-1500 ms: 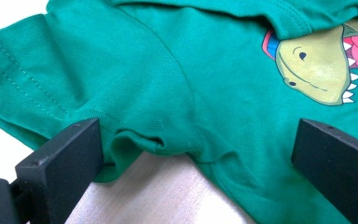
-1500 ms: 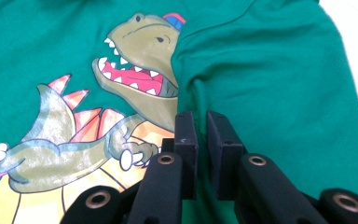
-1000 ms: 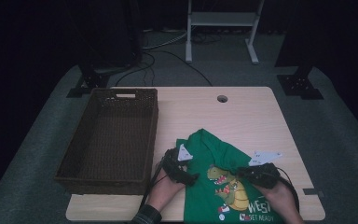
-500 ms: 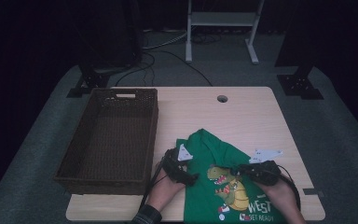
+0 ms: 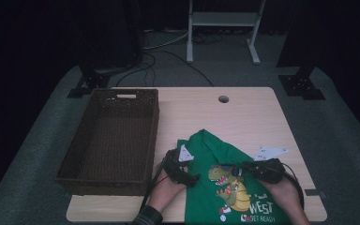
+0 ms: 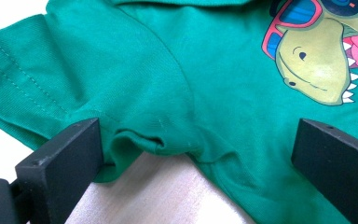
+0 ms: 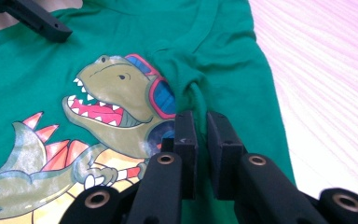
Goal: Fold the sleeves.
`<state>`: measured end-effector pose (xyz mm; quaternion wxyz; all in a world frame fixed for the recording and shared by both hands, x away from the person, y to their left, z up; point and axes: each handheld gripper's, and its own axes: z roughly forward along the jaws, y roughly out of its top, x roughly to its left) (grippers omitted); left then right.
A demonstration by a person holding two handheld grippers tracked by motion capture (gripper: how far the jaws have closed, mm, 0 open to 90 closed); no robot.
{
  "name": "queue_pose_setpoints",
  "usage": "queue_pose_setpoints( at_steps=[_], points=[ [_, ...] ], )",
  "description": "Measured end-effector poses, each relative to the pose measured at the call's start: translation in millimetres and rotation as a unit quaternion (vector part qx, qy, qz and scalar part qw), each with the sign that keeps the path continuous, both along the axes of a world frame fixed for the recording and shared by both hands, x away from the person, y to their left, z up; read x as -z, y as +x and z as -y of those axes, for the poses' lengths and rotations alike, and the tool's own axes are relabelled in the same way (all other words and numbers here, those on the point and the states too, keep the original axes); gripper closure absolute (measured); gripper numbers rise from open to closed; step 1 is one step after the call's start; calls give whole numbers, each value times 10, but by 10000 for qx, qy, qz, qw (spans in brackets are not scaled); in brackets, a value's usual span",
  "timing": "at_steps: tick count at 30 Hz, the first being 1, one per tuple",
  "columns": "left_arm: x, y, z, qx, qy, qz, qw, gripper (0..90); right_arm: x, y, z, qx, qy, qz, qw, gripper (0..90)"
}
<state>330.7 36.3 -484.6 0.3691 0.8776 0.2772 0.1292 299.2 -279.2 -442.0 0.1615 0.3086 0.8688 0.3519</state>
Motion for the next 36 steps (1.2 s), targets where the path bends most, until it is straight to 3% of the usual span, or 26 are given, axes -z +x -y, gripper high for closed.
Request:
queue_pose_setpoints(
  at_steps=[20, 36],
  points=[
    [-1, 0, 0, -1, 2, -1, 10000, 13, -77, 97, 72, 137, 7, 92, 9999, 836],
    [0, 0, 0, 0, 2, 2, 10000, 13, -98, 200, 119, 209, 50, -76, 9997, 835]
  ],
)
